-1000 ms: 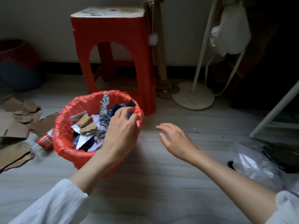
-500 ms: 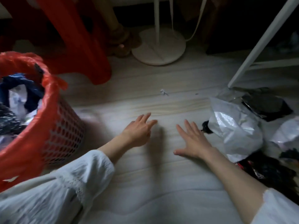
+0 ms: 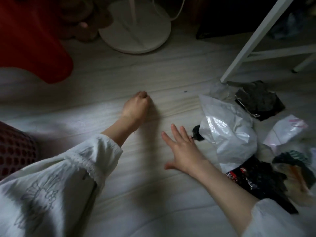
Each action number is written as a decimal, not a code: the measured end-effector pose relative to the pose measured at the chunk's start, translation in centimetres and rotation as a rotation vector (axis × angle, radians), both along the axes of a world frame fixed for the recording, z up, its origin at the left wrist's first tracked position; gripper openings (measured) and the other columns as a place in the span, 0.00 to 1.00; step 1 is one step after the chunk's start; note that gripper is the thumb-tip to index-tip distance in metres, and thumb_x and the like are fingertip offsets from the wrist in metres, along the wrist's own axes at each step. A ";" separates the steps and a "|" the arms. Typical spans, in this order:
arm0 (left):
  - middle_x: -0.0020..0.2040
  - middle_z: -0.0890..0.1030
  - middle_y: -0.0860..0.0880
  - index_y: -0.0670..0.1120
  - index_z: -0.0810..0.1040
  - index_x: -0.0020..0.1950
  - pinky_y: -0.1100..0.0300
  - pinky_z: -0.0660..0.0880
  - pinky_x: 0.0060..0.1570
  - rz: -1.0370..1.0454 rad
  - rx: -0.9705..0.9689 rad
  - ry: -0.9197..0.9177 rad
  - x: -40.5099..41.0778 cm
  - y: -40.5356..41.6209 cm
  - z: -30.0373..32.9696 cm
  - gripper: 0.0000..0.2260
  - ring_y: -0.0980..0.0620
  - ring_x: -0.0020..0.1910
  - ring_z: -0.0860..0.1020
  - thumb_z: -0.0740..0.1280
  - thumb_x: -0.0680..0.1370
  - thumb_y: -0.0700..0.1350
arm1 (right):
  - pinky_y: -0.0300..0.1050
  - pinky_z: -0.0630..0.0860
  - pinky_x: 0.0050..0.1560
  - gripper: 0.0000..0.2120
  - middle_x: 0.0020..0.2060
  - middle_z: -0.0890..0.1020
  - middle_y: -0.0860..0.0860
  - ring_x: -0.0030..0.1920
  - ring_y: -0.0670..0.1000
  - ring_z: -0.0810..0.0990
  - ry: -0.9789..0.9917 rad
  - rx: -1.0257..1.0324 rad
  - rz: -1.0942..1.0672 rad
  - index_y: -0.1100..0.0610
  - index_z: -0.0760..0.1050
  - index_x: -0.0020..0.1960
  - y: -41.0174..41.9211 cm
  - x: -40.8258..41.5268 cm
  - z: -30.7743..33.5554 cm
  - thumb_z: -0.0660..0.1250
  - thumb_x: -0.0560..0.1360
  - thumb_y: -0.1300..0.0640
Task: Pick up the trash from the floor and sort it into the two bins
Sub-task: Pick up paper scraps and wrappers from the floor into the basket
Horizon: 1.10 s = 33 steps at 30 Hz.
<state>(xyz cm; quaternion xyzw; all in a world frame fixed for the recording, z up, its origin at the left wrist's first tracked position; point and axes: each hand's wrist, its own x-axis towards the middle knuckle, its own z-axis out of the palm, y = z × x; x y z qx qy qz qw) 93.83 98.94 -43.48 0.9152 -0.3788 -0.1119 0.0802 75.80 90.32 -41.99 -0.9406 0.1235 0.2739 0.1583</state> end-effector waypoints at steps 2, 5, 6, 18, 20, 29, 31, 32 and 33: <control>0.54 0.75 0.42 0.39 0.75 0.53 0.53 0.67 0.37 -0.014 0.010 -0.060 -1.2 1.0 -0.2 0.08 0.42 0.55 0.72 0.60 0.76 0.36 | 0.58 0.47 0.73 0.49 0.76 0.37 0.51 0.75 0.57 0.37 0.015 0.000 -0.008 0.45 0.45 0.76 -0.1 0.1 0.1 0.73 0.66 0.44; 0.54 0.75 0.43 0.39 0.77 0.55 0.53 0.69 0.37 -0.015 -0.005 -0.065 -3.3 3.0 0.1 0.09 0.44 0.57 0.70 0.60 0.77 0.37 | 0.58 0.48 0.74 0.49 0.76 0.37 0.51 0.75 0.57 0.37 0.037 -0.006 -0.016 0.45 0.45 0.76 -0.1 0.3 0.2 0.73 0.66 0.44; 0.53 0.75 0.43 0.40 0.78 0.55 0.52 0.70 0.39 0.005 -0.022 -0.052 -4.0 3.7 0.1 0.09 0.43 0.56 0.71 0.60 0.78 0.38 | 0.58 0.48 0.74 0.49 0.76 0.37 0.51 0.75 0.57 0.37 0.043 -0.004 -0.022 0.45 0.45 0.76 -0.2 0.3 0.2 0.73 0.67 0.44; 0.50 0.78 0.43 0.41 0.81 0.52 0.54 0.72 0.46 0.292 -0.238 0.141 -13.7 10.4 3.0 0.09 0.43 0.50 0.77 0.62 0.77 0.36 | 0.64 0.50 0.71 0.36 0.71 0.66 0.59 0.73 0.58 0.62 -0.591 -0.450 -0.019 0.56 0.66 0.70 -0.2 -3.5 4.5 0.74 0.65 0.57; 0.49 0.79 0.44 0.42 0.82 0.51 0.56 0.72 0.44 0.277 -0.267 0.139 -14.5 10.3 4.0 0.09 0.44 0.49 0.77 0.63 0.77 0.36 | 0.68 0.42 0.70 0.41 0.76 0.50 0.56 0.76 0.59 0.45 -0.329 -0.436 -0.251 0.52 0.48 0.76 -4.1 -3.7 5.9 0.68 0.72 0.47; 0.48 0.79 0.48 0.45 0.82 0.49 0.53 0.76 0.45 0.231 -0.373 0.137 -15.7 9.2 7.7 0.08 0.47 0.44 0.79 0.65 0.77 0.38 | 0.57 0.71 0.57 0.17 0.61 0.75 0.60 0.60 0.63 0.73 -0.421 -0.354 -0.561 0.57 0.70 0.65 -6.1 -6.0 5.8 0.62 0.76 0.61; 0.48 0.80 0.48 0.45 0.83 0.49 0.55 0.76 0.46 0.219 -0.395 0.130 -15.4 9.7 8.6 0.08 0.47 0.43 0.79 0.65 0.76 0.37 | 0.55 0.70 0.56 0.17 0.61 0.75 0.59 0.60 0.62 0.73 -0.534 -0.317 -0.567 0.58 0.71 0.65 -5.1 -6.2 7.0 0.62 0.76 0.62; 0.48 0.80 0.48 0.45 0.83 0.49 0.56 0.75 0.46 0.216 -0.411 0.120 -15.2 10.1 9.4 0.08 0.48 0.42 0.79 0.65 0.76 0.37 | 0.55 0.70 0.56 0.18 0.62 0.75 0.59 0.60 0.62 0.73 -0.593 -0.300 -0.560 0.57 0.71 0.65 -4.5 -6.2 8.0 0.62 0.75 0.63; 0.47 0.80 0.47 0.45 0.83 0.48 0.57 0.75 0.45 0.211 -0.430 0.105 -15.0 10.4 10.3 0.07 0.48 0.41 0.79 0.65 0.76 0.37 | 0.55 0.70 0.56 0.18 0.62 0.76 0.58 0.61 0.61 0.73 -0.656 -0.274 -0.553 0.57 0.71 0.65 -3.7 -6.1 9.1 0.63 0.75 0.63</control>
